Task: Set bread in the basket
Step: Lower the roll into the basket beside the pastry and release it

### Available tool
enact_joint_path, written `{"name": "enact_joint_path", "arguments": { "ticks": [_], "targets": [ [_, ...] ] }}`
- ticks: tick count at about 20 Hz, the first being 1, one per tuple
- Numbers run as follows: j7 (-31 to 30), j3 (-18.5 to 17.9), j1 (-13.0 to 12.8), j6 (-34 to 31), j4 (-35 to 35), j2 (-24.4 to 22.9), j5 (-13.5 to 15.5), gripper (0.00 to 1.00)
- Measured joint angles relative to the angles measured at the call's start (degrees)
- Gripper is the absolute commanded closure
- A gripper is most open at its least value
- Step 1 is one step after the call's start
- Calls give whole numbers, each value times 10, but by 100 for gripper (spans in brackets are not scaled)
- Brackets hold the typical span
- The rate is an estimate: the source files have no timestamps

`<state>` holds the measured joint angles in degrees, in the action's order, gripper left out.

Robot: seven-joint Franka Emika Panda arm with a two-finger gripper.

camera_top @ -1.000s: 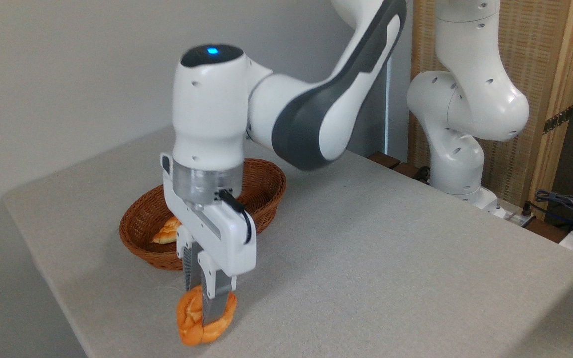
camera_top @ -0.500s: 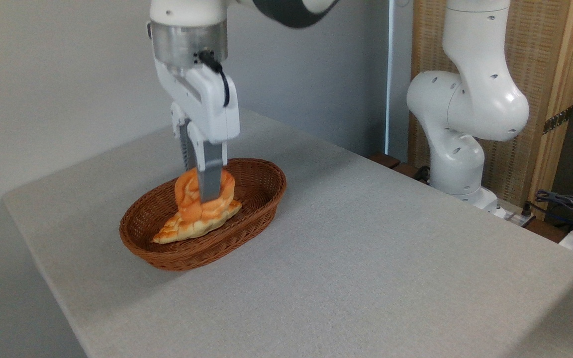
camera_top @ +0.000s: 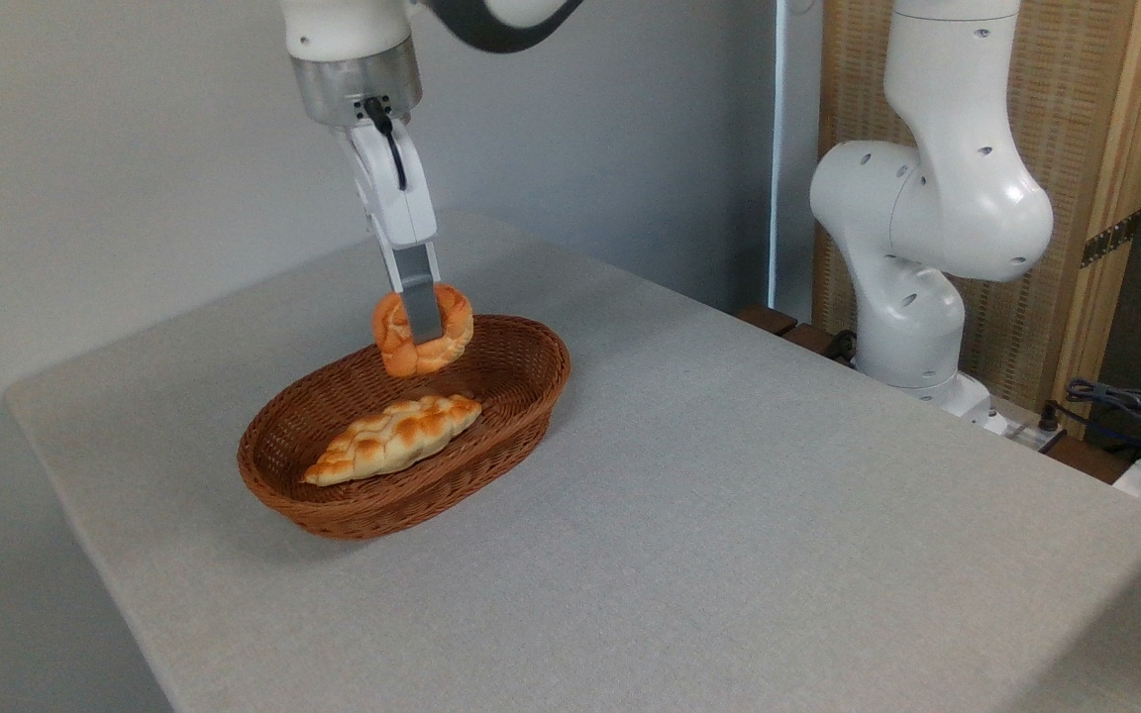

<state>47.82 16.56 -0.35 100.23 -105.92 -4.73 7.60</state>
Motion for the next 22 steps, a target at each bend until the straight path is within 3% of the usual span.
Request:
{"name": "enact_joint_path", "arguments": {
  "ticks": [2,4,7,8,12,22],
  "targets": [
    [-33,39,-1,0,-21,0,0,40],
    [-46,61,-2,1,-44,1,0,25],
    [-47,64,0,1,-66,1,0,2],
    [-47,63,1,1,-69,1,-5,0],
    [-47,63,2,1,-71,1,-31,0],
    [-47,60,3,4,-60,-1,-32,0]
  ]
}}
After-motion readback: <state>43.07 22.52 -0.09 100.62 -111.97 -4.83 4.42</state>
